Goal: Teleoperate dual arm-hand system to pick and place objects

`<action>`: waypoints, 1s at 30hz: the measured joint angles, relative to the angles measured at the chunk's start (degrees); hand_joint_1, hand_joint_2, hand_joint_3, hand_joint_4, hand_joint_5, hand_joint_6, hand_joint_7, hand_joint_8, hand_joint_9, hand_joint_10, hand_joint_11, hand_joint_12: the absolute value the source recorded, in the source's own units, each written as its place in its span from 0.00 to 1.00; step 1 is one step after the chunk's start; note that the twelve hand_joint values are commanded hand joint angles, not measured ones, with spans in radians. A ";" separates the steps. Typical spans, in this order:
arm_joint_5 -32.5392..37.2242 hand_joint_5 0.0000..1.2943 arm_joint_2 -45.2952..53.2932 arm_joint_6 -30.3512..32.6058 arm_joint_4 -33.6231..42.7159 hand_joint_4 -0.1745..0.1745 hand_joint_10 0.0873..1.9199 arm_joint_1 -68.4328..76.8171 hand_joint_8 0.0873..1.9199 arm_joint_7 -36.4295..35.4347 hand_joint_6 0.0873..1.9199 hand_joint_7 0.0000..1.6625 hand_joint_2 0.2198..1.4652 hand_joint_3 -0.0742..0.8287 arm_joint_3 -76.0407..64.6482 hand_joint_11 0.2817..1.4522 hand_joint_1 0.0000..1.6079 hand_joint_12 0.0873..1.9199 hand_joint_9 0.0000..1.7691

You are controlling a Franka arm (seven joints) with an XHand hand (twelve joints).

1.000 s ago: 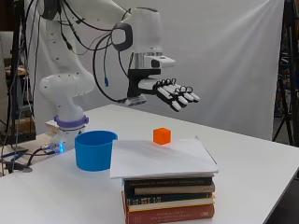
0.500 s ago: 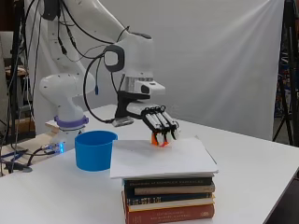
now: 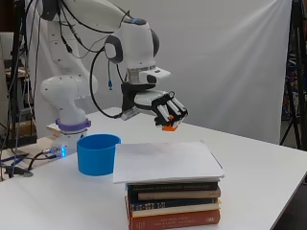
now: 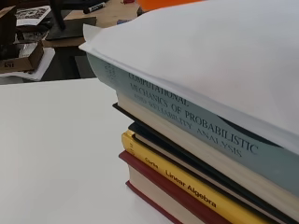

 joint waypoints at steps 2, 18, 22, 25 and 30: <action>0.00 0.54 -0.19 -0.11 -0.64 1.00 1.00 -0.08 1.00 -1.17 0.73 0.52 0.83 0.09 -0.15 0.57 0.55 1.00 0.71; -6.17 0.50 -33.24 -3.62 -25.45 0.55 0.93 -4.89 0.67 -10.03 0.79 0.47 0.84 0.08 -10.55 0.27 0.70 0.81 0.48; -9.95 0.50 -31.93 -2.48 -28.59 0.62 0.85 -5.46 0.70 -9.36 0.79 0.44 0.85 0.08 -14.20 0.22 0.69 0.58 0.43; -10.37 0.50 -30.62 -2.16 -29.98 0.64 0.82 -5.50 0.72 -8.72 0.80 0.43 0.86 0.08 -14.82 0.23 0.68 0.49 0.41; -10.81 0.49 -32.69 -1.60 -34.53 0.65 0.79 -5.94 0.73 -9.73 0.80 0.42 0.86 0.08 -14.94 0.24 0.68 0.45 0.41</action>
